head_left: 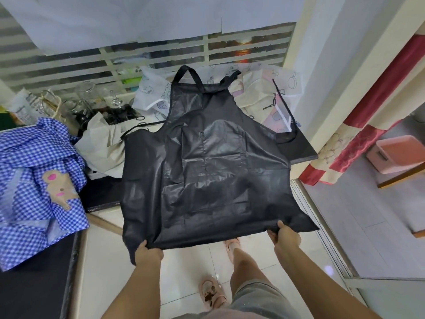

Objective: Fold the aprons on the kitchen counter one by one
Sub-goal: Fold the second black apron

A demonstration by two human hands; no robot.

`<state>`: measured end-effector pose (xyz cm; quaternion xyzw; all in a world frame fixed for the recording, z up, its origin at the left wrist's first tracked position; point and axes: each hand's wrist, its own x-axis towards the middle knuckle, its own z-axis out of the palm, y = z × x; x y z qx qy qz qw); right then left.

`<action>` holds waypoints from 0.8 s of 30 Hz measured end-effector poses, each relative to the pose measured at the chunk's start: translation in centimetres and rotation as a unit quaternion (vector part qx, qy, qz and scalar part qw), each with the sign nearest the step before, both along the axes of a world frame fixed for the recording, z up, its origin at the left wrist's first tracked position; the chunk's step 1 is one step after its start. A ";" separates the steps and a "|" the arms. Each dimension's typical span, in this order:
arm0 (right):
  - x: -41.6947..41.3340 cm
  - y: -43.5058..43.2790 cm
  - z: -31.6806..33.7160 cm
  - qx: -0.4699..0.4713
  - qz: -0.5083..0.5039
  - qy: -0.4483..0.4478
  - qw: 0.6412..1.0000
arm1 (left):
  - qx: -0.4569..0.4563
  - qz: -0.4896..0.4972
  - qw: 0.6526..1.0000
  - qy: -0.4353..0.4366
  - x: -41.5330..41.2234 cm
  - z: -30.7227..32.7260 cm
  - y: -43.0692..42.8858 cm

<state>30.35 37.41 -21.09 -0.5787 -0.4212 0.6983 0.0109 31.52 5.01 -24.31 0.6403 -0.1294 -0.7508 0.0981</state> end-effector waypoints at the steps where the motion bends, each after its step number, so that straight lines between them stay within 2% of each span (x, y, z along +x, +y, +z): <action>1: 0.3 0.2 -0.2 -0.004 -0.004 -0.004 1.000 | -0.008 -0.003 1.000 -0.016 0.5 -0.1 -0.2; 5: 0.9 0.7 -0.2 0.002 0.004 0.003 1.000 | -0.083 -0.014 0.996 -0.035 0.7 1.5 -1.0; 8: 0.5 0.4 1.0 0.036 0.037 0.019 0.998 | -0.169 0.034 0.981 -0.084 -1.1 4.4 -1.5; 12: -0.5 -0.3 3.9 0.089 0.079 0.040 0.992 | -0.255 0.063 0.964 -0.036 -4.7 8.6 -1.4; 15: -2.4 -0.5 8.0 0.072 0.035 0.122 0.989 | -0.303 0.102 0.946 0.053 -7.5 12.7 -2.3; 18: -5.0 -0.3 13.7 0.067 -0.018 0.235 0.970 | -0.310 0.119 0.928 0.168 -10.4 18.1 -3.5; 21: -8.5 0.5 18.0 0.045 -0.015 0.329 0.943 | -0.274 0.097 0.906 0.308 -13.1 23.5 -4.2; 24: -12.7 0.8 21.1 0.028 -0.002 0.357 0.934 | -0.235 0.028 0.882 0.406 -16.3 27.0 -5.0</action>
